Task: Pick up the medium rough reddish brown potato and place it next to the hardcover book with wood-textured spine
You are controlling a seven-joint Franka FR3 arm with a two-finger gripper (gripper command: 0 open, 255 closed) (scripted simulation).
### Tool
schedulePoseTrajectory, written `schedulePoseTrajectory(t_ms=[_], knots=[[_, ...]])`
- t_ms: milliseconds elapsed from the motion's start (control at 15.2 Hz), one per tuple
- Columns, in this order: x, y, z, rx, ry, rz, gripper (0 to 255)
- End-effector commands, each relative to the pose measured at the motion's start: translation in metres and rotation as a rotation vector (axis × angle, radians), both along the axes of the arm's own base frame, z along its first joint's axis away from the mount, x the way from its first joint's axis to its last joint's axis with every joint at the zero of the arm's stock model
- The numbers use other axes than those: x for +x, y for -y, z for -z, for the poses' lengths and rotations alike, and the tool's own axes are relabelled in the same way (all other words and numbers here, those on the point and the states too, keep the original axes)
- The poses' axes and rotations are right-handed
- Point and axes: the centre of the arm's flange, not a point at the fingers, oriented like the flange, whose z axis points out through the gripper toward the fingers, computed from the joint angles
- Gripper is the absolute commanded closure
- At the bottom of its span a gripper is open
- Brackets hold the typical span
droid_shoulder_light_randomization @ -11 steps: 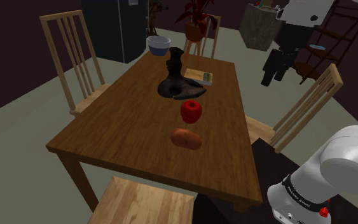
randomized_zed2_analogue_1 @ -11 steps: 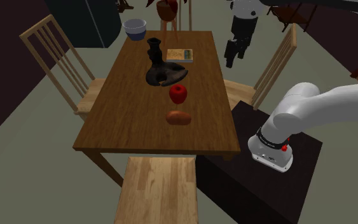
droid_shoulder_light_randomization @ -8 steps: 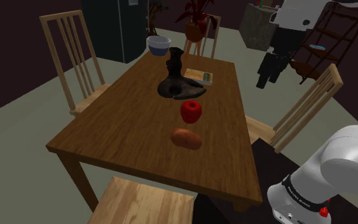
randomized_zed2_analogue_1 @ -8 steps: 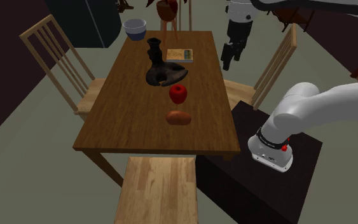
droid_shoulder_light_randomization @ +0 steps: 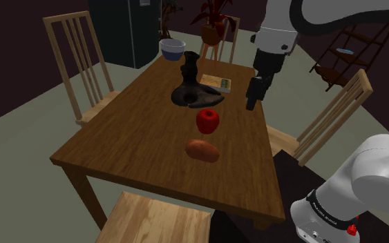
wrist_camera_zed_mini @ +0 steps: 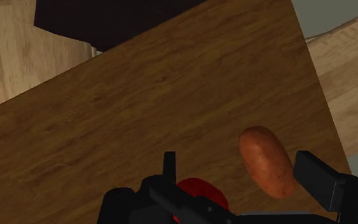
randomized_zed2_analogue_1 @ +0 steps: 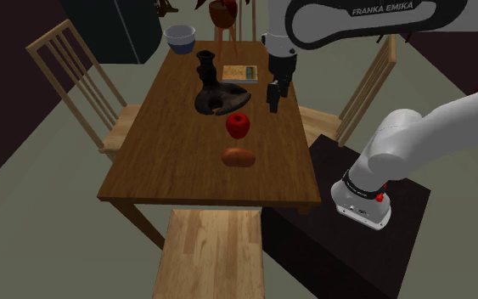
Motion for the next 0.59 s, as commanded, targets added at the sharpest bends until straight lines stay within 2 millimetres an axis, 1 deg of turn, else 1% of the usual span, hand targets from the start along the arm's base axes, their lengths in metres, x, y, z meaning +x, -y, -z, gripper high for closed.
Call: schedulePoseTrajectory(t_ms=[0, 264, 528], knots=[[0.018, -0.016, 0.014, 0.001, -0.002, -0.058, 0], [0.042, -0.054, 0.046, 0.001, -0.009, -0.168, 0], [0.062, -0.094, 0.077, 0.002, -0.016, -0.279, 0]])
